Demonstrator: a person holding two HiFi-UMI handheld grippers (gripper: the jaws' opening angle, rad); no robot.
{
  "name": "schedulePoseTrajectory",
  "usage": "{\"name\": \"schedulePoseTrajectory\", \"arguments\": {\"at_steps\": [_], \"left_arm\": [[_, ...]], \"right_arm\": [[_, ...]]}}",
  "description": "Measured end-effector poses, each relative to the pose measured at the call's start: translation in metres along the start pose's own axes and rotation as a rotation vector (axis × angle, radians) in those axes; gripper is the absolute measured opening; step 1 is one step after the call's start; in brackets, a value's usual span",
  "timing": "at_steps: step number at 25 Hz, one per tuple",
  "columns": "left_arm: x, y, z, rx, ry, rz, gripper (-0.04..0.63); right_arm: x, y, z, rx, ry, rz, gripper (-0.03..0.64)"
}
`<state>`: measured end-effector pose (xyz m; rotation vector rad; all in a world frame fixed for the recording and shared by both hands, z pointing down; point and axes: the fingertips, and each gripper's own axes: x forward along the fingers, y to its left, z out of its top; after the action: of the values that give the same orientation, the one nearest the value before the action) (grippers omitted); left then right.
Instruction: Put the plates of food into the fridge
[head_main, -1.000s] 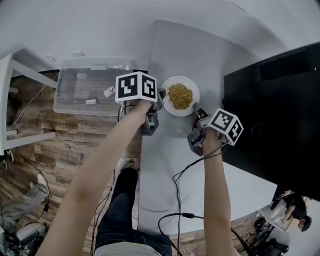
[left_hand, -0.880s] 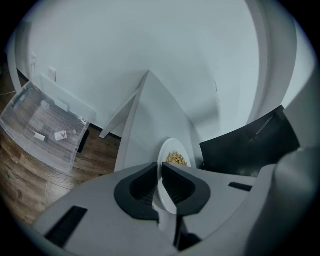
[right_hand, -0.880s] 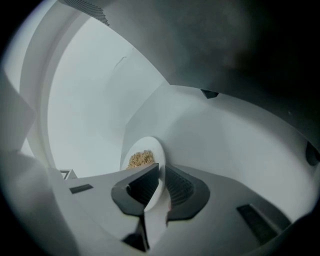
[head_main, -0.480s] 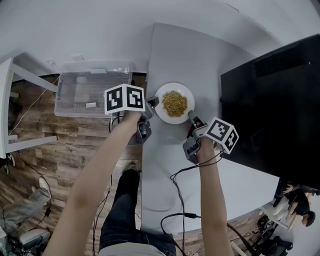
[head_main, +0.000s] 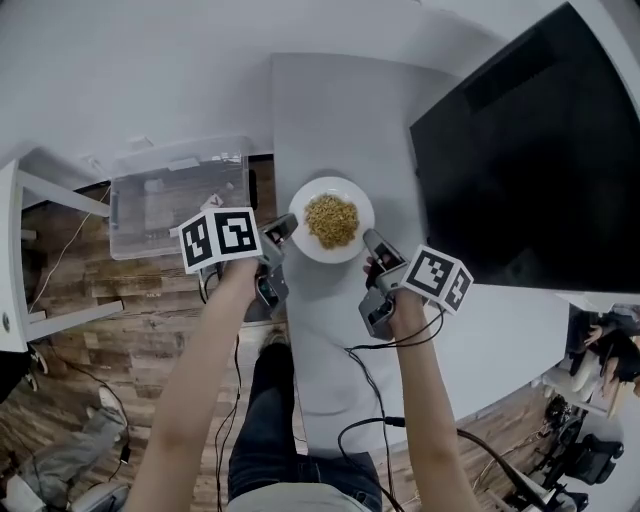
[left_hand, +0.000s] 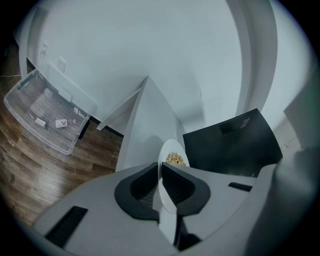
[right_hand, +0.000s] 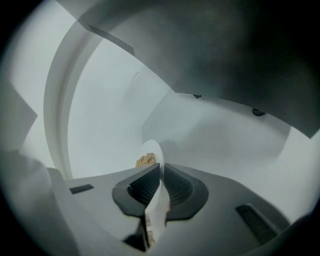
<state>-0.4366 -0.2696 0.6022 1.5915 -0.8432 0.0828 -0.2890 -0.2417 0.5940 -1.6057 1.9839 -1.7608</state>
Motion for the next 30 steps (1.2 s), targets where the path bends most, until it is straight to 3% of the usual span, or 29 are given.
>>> {"name": "schedulePoseTrajectory", "arguments": {"at_steps": [17,25,30], "left_arm": [[-0.089,-0.086,-0.109,0.015,-0.041,-0.117,0.026],[-0.089,-0.125,-0.183,-0.011,-0.042,-0.139,0.025],[-0.081,-0.157,-0.245,-0.025,-0.091,-0.148,0.025]], "right_arm": [[-0.154,0.019,-0.052,0.062,-0.117,0.112,0.035],[-0.231,-0.014,-0.057,0.069,-0.135,0.137,0.034],[-0.288,-0.050,-0.053,0.050,-0.124,0.168,0.032]]}}
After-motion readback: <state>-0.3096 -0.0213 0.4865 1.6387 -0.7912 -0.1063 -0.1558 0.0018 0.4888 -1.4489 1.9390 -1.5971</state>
